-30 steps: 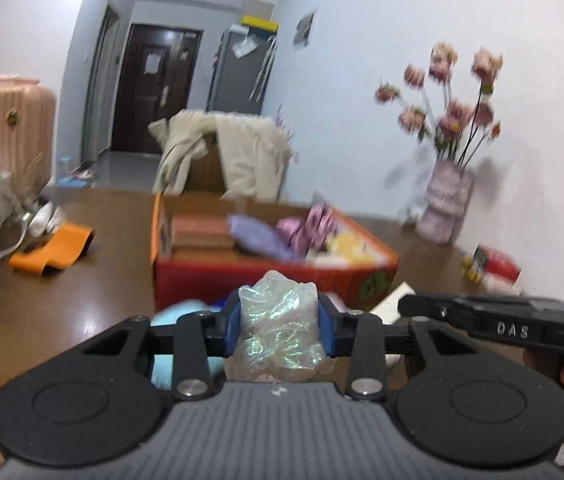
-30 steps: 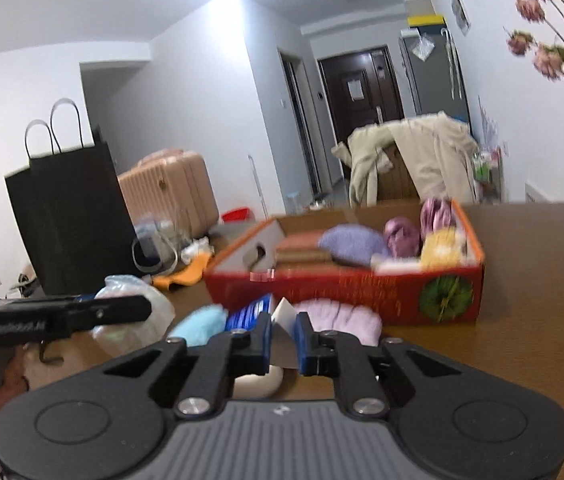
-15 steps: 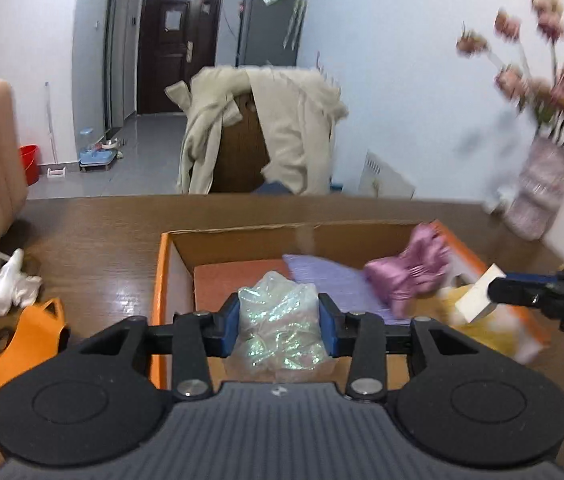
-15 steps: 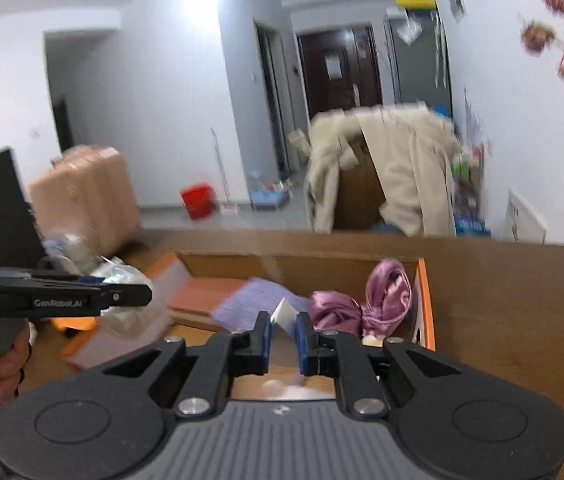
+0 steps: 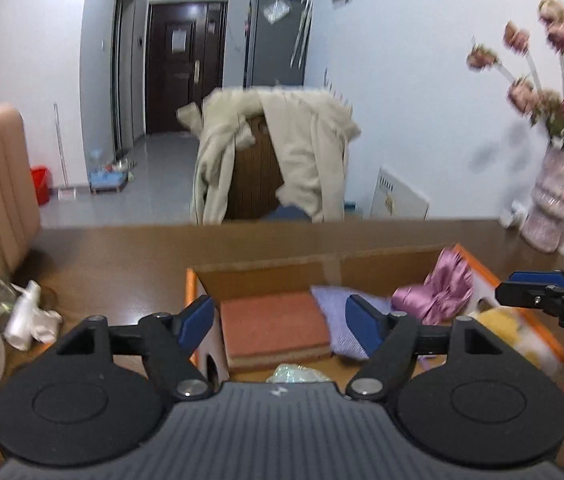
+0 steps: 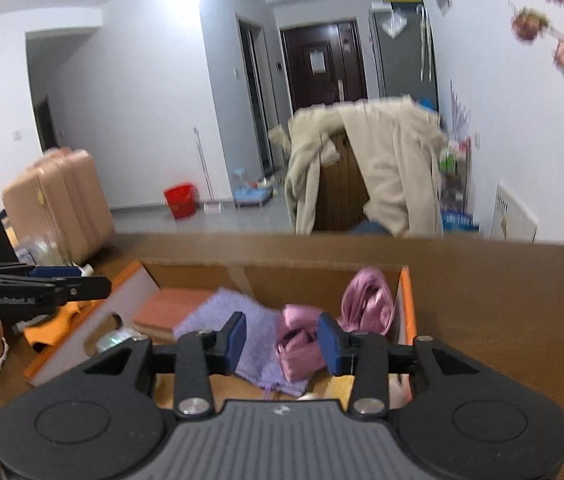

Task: Organize soft objects
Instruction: 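Carry the clear mesh pouf into the box and open both grippers, then withdraw both tools from the box back over the pile, then close the left gripper on the white foam cylinder while the right gripper grasps the white tissue ball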

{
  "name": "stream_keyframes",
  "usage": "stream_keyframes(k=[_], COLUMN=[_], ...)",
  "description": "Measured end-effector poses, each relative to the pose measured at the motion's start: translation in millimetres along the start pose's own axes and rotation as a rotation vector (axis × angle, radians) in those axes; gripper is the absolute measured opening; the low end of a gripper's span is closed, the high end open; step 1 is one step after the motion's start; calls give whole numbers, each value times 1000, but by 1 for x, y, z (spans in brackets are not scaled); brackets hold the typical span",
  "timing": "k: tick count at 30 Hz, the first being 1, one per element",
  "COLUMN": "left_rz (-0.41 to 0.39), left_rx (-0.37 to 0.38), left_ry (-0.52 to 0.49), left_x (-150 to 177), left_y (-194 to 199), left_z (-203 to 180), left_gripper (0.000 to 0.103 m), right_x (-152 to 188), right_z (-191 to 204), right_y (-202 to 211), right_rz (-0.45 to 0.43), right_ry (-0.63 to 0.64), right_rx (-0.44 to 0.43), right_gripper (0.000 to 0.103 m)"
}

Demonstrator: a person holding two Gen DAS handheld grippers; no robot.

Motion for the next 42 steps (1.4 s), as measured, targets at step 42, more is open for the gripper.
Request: stream_keyframes(k=[42], left_rz=[74], left_rx=[97], left_ry=[8], left_x=[186], left_y=[119], left_z=[-118], left_gripper=[101], right_x=[179], right_z=[29], right_y=[147], right_rz=[49], right_ry=[0], right_rx=[54], right_gripper=[72])
Point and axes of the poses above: each gripper's, at about its wrist camera, not at the fingertips, and y roughly against the way its jaws point, z to its left, x to its underside, the point moved 4 cm from there along -y, roughly the way its jaws point, and after that the axes turned 11 degrees about x, right-handed, at the moved point
